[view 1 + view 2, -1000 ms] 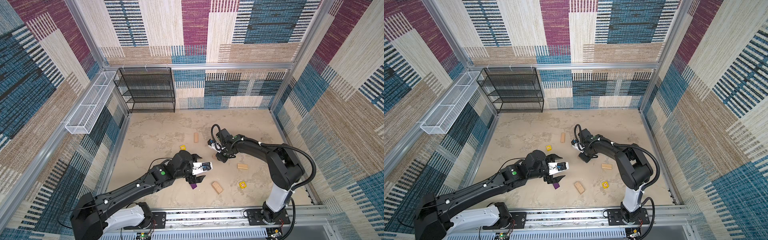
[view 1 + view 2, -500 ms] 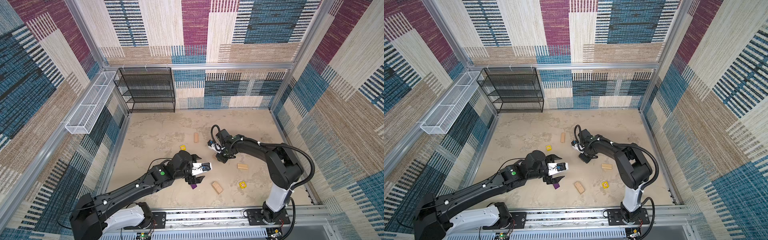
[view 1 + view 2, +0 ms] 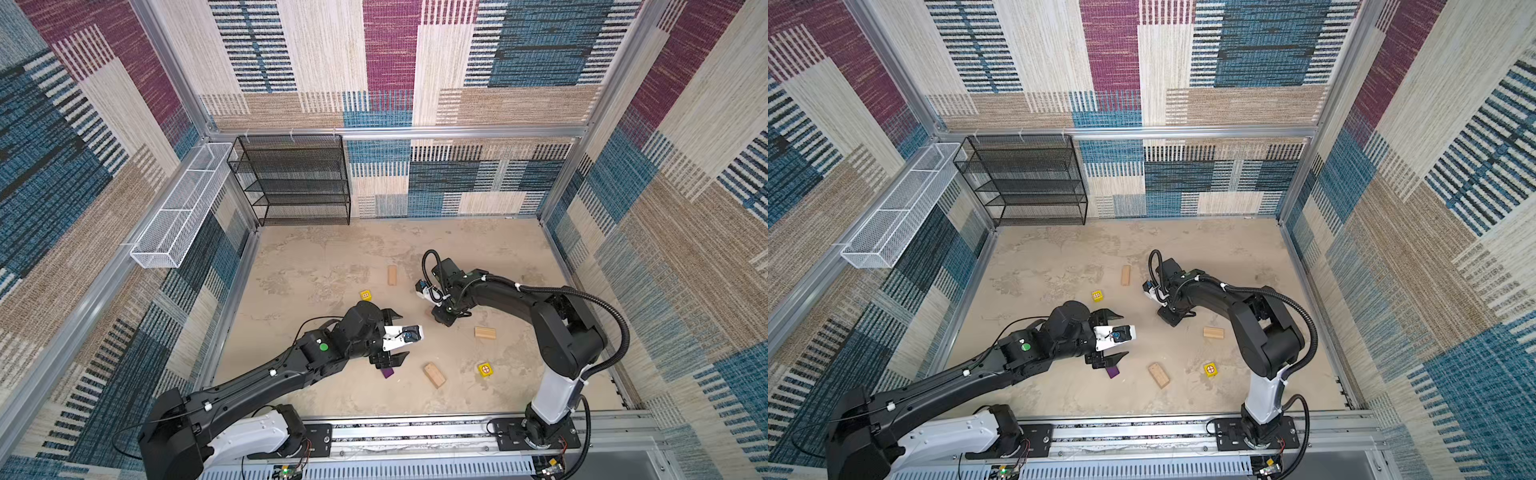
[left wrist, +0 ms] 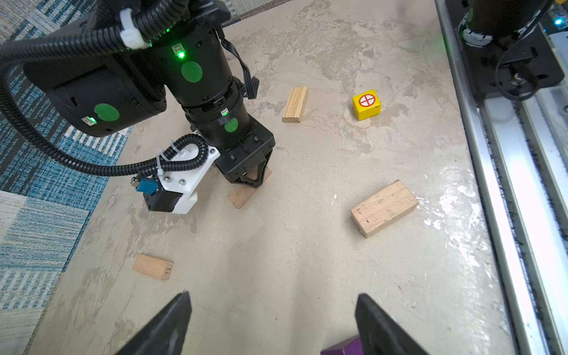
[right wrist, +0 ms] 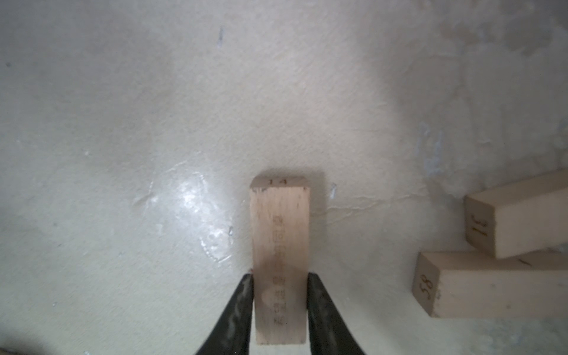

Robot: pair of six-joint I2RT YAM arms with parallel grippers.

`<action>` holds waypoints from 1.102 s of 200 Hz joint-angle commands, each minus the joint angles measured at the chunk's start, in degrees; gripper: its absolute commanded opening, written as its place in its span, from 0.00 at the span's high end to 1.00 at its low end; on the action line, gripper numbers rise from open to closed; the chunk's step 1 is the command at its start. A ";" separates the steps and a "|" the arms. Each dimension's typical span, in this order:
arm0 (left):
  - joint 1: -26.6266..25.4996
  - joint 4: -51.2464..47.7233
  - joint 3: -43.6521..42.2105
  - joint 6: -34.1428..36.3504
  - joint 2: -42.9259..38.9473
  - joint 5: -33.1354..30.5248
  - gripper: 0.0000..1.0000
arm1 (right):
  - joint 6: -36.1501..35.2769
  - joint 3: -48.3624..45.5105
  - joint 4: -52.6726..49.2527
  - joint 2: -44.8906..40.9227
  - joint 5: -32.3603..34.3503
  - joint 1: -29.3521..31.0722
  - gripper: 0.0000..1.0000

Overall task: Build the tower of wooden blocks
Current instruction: 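Close the right gripper on the printed wooden block marked 14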

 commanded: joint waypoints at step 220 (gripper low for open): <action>0.04 -0.80 0.29 1.08 -1.04 0.04 0.12 | 0.48 -0.52 0.29 -0.50 1.42 -0.09 0.68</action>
